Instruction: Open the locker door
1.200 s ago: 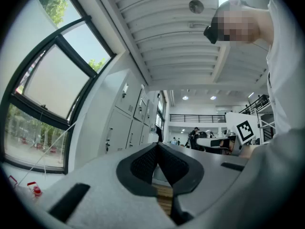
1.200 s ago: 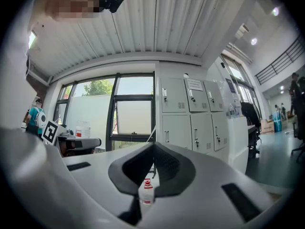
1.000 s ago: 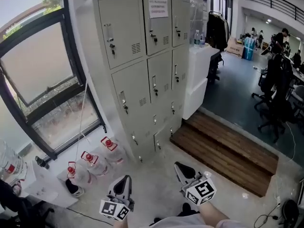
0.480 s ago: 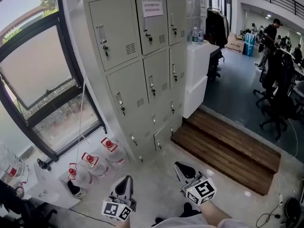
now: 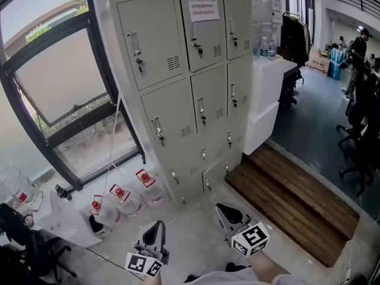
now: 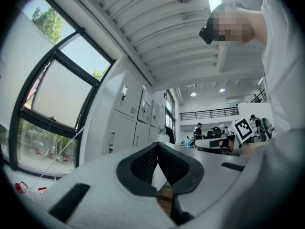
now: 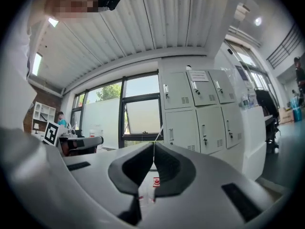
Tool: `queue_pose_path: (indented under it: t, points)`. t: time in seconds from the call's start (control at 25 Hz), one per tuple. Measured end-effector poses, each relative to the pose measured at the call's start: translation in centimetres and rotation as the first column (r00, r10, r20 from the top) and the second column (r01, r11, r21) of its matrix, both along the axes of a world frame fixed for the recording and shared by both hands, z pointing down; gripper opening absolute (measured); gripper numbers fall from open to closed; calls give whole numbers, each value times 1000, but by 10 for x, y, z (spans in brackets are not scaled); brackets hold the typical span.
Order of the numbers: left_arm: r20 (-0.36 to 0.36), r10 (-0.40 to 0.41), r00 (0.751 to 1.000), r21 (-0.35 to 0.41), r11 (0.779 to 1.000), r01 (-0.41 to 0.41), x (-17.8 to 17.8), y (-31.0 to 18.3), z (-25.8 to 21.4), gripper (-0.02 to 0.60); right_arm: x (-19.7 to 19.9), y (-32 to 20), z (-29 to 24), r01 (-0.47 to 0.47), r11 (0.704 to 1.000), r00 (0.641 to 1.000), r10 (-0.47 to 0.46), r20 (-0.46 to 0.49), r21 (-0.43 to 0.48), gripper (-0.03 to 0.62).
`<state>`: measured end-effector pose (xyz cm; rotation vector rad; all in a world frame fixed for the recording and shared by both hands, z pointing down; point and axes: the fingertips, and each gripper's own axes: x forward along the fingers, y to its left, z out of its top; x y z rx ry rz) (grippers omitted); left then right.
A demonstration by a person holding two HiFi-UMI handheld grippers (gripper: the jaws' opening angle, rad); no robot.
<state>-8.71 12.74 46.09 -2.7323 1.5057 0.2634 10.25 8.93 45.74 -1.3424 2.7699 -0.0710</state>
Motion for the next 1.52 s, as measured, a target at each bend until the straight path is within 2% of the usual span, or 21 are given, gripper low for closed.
queue_pose_path:
  t: [0.24, 0.44, 0.6, 0.8, 0.92, 1.12, 1.2, 1.36, 1.4, 1.44, 1.48, 1.52]
  points:
    - [-63, -170, 983, -13, 985, 170, 8, -22, -1, 3, 18, -41, 1, 105, 994, 994, -105, 0, -3, 12]
    - [40, -234, 971, -25, 972, 235, 3, -42, 7, 3, 9, -74, 11, 148, 988, 989, -147, 23, -33, 12]
    - [31, -253, 967, -42, 966, 254, -13, -83, 15, 3, -7, -114, 16, 153, 987, 988, -152, 17, -40, 12]
    - [-16, -193, 981, -36, 981, 192, -53, -156, 25, 3, -56, -179, 23, 122, 992, 992, -120, 39, -37, 12]
    - [7, -146, 989, -39, 988, 146, -82, -207, 29, 3, -96, -223, 24, 98, 995, 995, -97, 35, -29, 14]
    - [56, -14, 998, -39, 999, 16, -123, -274, 24, 3, -156, -294, 18, 52, 999, 999, -52, 7, -6, 15]
    - [71, 7, 997, -54, 999, -3, -139, -294, 28, 3, -174, -316, 15, 43, 999, 999, -43, 9, -3, 15]
    - [45, 2, 999, -77, 997, 2, -158, -317, 34, 3, -196, -350, 16, 66, 998, 998, -65, 20, -18, 17]
    - [41, -5, 999, -81, 997, 8, -160, -323, 36, 3, -201, -359, 15, 81, 997, 996, -80, 31, -21, 39]
    - [37, -12, 999, -86, 996, 15, -163, -328, 38, 3, -205, -368, 15, 97, 995, 994, -96, 42, -26, 160]
    - [34, -19, 999, -95, 995, 22, -164, -333, 40, 3, -209, -376, 15, 111, 993, 993, -109, 49, -31, 239]
    - [30, -27, 999, -104, 994, 30, -164, -336, 42, 3, -212, -384, 16, 119, 992, 992, -117, 48, -35, 239]
